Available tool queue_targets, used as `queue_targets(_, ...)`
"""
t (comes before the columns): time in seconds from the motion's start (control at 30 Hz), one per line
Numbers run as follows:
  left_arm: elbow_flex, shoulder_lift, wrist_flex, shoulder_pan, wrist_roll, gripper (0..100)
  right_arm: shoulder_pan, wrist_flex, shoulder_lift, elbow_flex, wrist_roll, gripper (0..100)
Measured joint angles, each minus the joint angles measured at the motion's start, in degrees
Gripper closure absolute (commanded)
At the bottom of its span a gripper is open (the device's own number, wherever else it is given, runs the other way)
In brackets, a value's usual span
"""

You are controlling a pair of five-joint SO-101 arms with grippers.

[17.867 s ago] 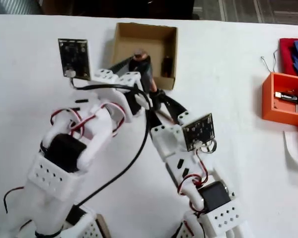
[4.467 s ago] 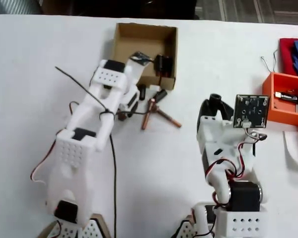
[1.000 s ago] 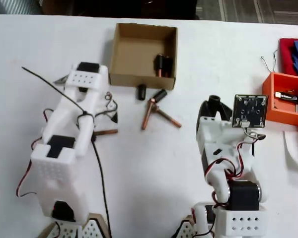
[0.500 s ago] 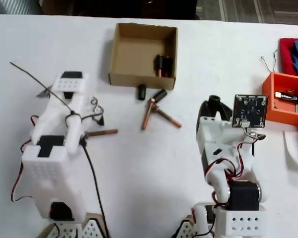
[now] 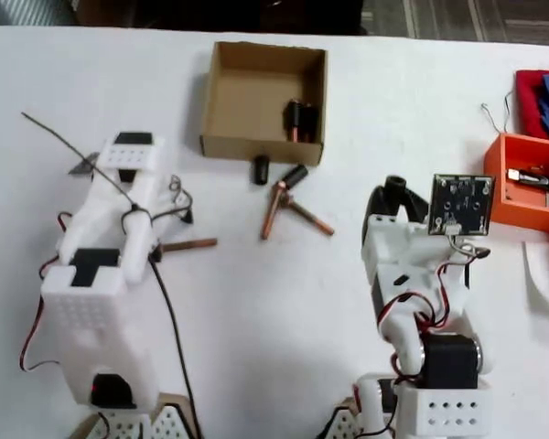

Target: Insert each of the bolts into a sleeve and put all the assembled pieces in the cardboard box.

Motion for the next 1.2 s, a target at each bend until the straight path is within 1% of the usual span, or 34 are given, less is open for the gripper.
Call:
queue_targets(0.1, -1.3, 2.3, 0.3, 0.0, 0.0, 66, 0.0, 0.0, 0.0, 0.0, 0.0, 97.5)
queue_targets(0.13, -2.1, 2.8, 0.7, 0.0, 0.0, 67, 0.0, 0.0, 0.0, 0.0, 0.0, 97.5)
queue_targets(0.37, -11.3, 7.1, 5.6, 0.5, 0.0, 90, 0.0, 0.0, 0.0, 0.0, 0.0, 97.5)
queue_targets(0.5, -16.4, 10.1, 6.5, 0.6, -0.4, 92, 0.0, 0.0, 0.0, 0.0, 0.0, 97.5)
queue_targets(0.57, -19.0, 11.3, 7.1, 0.6, -3.3, 92, 0.0, 0.0, 0.0, 0.0, 0.0, 97.5)
queue_targets(0.63, -22.2, 12.6, 8.1, 0.6, -9.1, 92, 0.0, 0.0, 0.0, 0.0, 0.0, 97.5)
queue_targets(0.7, -25.5, 13.8, 8.7, 0.6, -16.4, 92, 0.0, 0.0, 0.0, 0.0, 0.0, 97.5)
queue_targets(0.87, -33.1, 15.1, 8.2, 0.5, -37.5, 92, 0.0, 0.0, 0.0, 0.0, 0.0, 97.5)
queue_targets(1.07, -38.4, 15.7, 10.8, 0.5, -63.2, 92, 0.0, 0.0, 0.0, 0.0, 0.0, 97.5)
queue_targets(1.1, -38.5, 16.4, 10.8, 0.5, -66.5, 92, 0.0, 0.0, 0.0, 0.0, 0.0, 97.5)
queue_targets(1.13, -38.5, 17.2, 11.0, 0.5, -67.7, 92, 0.0, 0.0, 0.0, 0.0, 0.0, 97.5)
queue_targets(1.2, -38.5, 19.3, 11.4, 0.5, -67.6, 90, 0.0, 0.0, 0.0, 0.0, 0.0, 97.5)
